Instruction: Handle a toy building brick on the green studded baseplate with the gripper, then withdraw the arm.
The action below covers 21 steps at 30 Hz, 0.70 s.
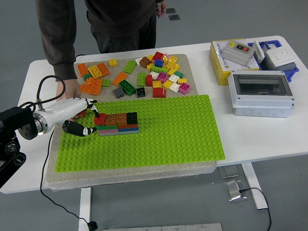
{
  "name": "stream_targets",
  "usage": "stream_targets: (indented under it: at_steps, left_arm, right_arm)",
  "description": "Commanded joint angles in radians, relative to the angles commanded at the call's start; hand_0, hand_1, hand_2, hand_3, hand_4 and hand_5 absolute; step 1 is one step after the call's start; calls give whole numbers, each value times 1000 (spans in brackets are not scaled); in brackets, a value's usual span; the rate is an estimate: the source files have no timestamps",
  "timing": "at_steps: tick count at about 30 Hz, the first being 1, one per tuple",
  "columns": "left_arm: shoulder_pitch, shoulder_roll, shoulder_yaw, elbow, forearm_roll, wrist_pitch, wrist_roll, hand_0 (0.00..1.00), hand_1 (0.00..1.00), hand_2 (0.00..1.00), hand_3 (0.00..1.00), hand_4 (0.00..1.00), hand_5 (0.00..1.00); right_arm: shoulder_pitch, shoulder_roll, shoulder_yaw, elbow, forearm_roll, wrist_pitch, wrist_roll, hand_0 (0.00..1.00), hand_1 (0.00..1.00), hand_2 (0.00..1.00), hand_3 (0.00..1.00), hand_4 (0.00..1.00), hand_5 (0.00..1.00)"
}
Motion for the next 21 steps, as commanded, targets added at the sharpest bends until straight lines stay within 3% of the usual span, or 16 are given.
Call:
stream_targets:
  at_steps: [21]
  left_arm:
    - [10,-21,8,15,-4,3,-2,989,984,976,661,705,334]
  right_arm:
    - [-2,1,-25,0,23,-2,8,637,567,528,794,670,998]
